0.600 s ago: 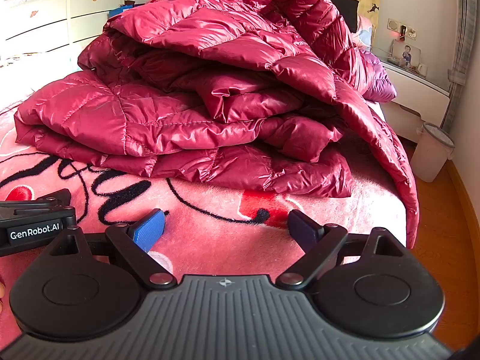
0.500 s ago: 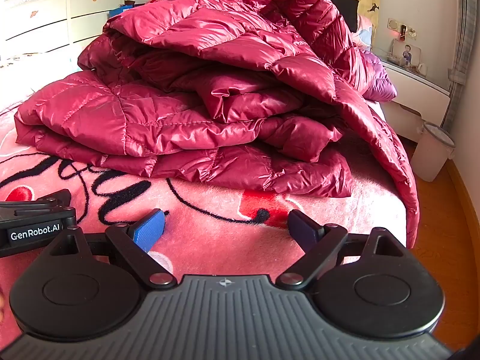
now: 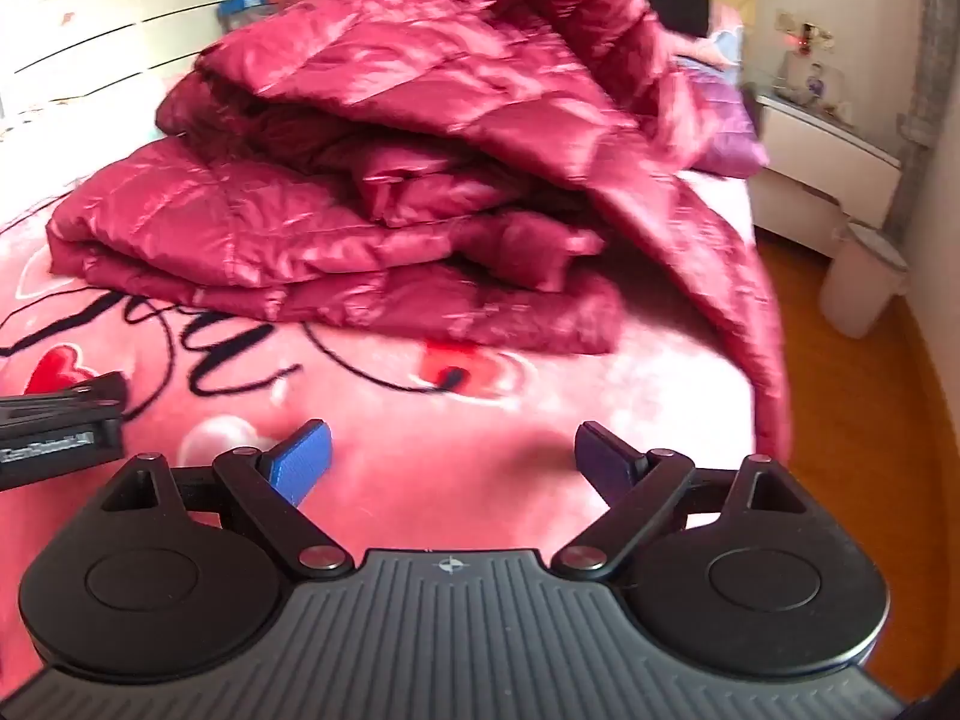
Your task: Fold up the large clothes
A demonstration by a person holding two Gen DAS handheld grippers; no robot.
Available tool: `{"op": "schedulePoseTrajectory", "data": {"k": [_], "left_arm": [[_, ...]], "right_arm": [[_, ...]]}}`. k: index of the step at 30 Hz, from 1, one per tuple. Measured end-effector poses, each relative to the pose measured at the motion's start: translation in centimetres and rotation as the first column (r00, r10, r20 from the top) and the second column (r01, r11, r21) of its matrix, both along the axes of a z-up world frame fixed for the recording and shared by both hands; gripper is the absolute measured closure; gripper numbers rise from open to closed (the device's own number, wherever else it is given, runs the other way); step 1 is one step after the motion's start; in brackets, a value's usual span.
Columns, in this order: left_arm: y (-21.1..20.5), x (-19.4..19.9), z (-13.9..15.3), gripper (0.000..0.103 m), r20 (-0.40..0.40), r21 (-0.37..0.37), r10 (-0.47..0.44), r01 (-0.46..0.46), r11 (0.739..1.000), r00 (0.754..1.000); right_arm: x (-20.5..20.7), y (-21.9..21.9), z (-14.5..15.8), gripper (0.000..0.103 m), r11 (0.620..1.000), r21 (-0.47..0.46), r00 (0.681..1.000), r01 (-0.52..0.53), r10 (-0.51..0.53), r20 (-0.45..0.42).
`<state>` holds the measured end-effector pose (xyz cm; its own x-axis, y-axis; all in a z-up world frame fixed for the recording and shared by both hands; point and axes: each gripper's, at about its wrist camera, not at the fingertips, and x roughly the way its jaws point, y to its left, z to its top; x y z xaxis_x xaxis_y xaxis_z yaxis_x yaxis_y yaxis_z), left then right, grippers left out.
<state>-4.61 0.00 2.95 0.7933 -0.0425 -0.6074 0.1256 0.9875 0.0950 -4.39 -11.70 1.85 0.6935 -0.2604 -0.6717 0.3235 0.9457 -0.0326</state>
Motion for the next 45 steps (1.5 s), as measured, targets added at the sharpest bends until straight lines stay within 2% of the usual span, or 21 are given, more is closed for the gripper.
{"op": "schedulePoseTrajectory", "data": {"k": [3,8,15,23,29,35,41,45], "left_arm": [[-0.3,-1.3,2.3,0.006,0.055,-0.017,-0.033,0.034,0.999,0.998],[0.3,-3.0,6.9,0.006,0.093,-0.046,-0.067,0.072,0.996,0.993],[1.9,-5.5,12.7,0.004,0.163,-0.043,-0.099,0.107,0.993,0.982],[3.9,-8.4,18.0,0.001,0.240,-0.033,-0.148,0.161,0.986,0.959],[4.9,-10.0,21.4,0.001,0.281,-0.013,-0.171,0.181,0.983,0.944],[6.7,-10.9,25.2,0.001,0.353,0.026,-0.195,0.199,0.980,0.915],[10.3,-11.1,29.2,0.001,0.443,0.068,-0.190,0.178,0.982,0.876],[12.2,-11.3,30.9,0.001,0.479,0.055,-0.179,0.174,0.983,0.859]], "right_arm": [[-2.0,-0.7,1.3,0.000,0.999,-0.010,0.999,0.045,-0.044,0.019],[-6.1,-0.8,5.4,0.000,0.995,-0.034,0.992,0.095,-0.091,0.092],[-12.6,0.9,13.5,0.000,0.993,-0.070,0.977,0.095,-0.080,0.197],[-19.1,4.1,23.5,0.000,0.990,-0.126,0.956,0.056,-0.017,0.292],[-21.5,6.4,29.9,0.000,0.990,-0.137,0.947,0.038,0.008,0.322],[-24.5,7.2,36.2,0.000,0.987,-0.152,0.925,0.056,0.006,0.381],[-28.2,9.8,42.6,0.000,0.980,-0.185,0.880,0.067,0.029,0.474],[-30.0,11.1,46.1,0.000,0.977,-0.196,0.857,0.080,0.033,0.514]]}}
